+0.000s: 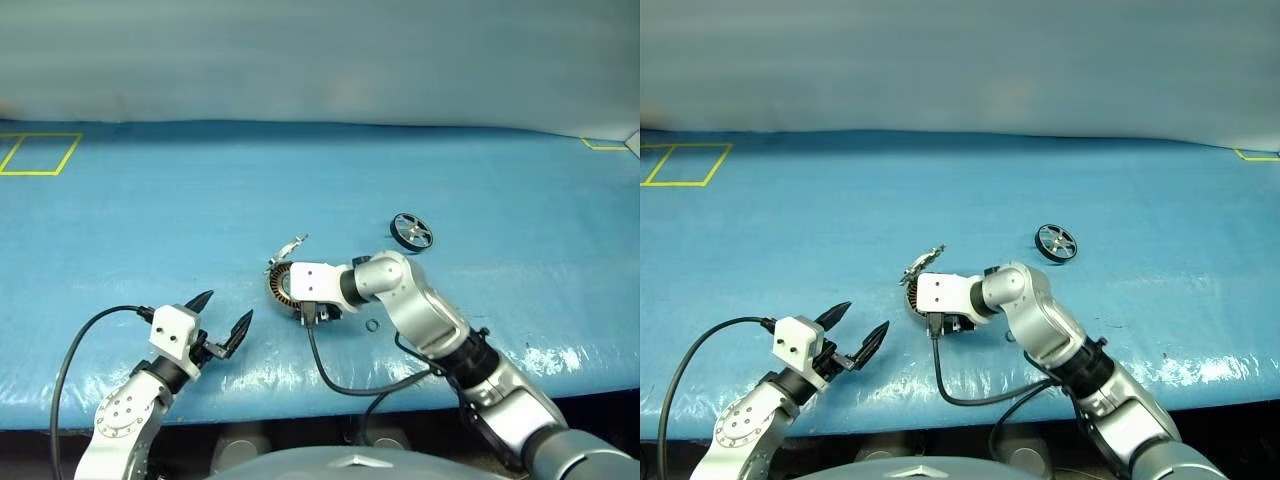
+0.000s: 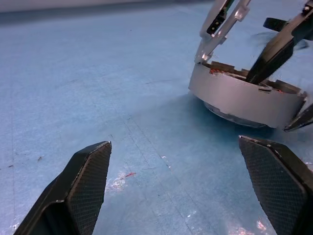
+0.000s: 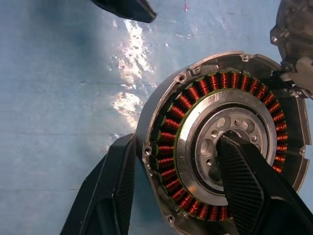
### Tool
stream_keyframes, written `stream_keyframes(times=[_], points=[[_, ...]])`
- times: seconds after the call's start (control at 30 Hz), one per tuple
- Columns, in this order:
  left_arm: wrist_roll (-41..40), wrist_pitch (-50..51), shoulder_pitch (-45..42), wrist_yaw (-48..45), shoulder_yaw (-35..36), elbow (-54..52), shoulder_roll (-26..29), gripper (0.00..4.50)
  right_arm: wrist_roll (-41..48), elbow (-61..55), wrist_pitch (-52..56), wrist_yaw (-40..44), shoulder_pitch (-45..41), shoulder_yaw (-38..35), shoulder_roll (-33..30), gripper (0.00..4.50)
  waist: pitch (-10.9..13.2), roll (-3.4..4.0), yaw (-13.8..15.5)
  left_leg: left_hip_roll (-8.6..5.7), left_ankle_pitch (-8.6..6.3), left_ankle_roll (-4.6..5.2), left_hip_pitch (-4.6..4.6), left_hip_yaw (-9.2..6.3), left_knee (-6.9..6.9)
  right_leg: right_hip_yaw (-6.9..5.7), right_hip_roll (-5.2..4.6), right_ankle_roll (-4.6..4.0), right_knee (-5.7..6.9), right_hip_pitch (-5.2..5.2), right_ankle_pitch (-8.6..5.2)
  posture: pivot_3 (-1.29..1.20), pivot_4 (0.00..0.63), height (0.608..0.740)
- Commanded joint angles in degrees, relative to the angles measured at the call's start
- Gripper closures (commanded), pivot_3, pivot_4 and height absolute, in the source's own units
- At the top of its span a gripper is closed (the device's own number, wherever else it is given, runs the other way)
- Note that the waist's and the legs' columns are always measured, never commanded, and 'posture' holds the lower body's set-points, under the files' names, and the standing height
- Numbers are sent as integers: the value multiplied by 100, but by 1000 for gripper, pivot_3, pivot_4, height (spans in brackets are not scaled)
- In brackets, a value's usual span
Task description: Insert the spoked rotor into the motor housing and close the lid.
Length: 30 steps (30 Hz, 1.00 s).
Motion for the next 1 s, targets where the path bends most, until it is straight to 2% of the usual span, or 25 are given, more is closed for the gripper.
stream_keyframes(times=[0.03,0.23,0.37,0.4,0.53,0.83,0.93,1.0], points=[[-49,-29,-55,-83,-16,7,43,0,34,-380,655,-211,366,219,-107,2321,-1,-1,-14,1,0,0,3,0,0,0,0,1,-1,-2,0,0,150,740],[-50,24,-247,-183,-64,107,91,0,23,-482,1237,-1005,483,417,257,2321,-14,-23,-65,21,-2,-4,19,1,0,0,2,0,0,1,-1,0,150,740],[-62,41,-297,-223,-69,124,90,0,173,-572,1469,-1117,337,573,317,2321,-17,-27,-112,32,-5,-9,43,7,-1,0,0,-1,2,7,0,0,150,740],[-60,42,-295,-224,-69,127,89,0,204,-631,1486,-1141,299,592,315,1608,-16,-27,-115,39,-6,-9,45,8,-1,-1,-2,-1,2,7,0,0,150,740],[-74,37,-263,-234,-61,126,82,0,343,-875,1596,-1255,118,582,304,457,-10,-20,-89,42,-8,-10,39,5,-8,-2,-12,-1,1,1,0,0,150,740],[-111,19,-256,-268,-69,139,64,0,831,-1628,2110,-1409,-484,241,134,457,-7,-18,-69,25,-14,-4,-17,6,-5,-18,0,-5,-1,-19,-1,0,150,740],[-130,-54,-236,-389,-100,120,116,0,1231,-2002,2299,-1474,-373,-355,159,457,-7,-18,-64,25,-14,-4,-27,6,-4,-25,0,-7,-1,-25,-3,0,150,740],[-188,-97,-199,-518,-119,77,141,0,1713,-2258,2008,-1391,-26,-908,199,457,-7,-19,-56,24,-15,-4,-30,6,-6,-27,-1,-7,-5,-27,-3,0,150,740]])
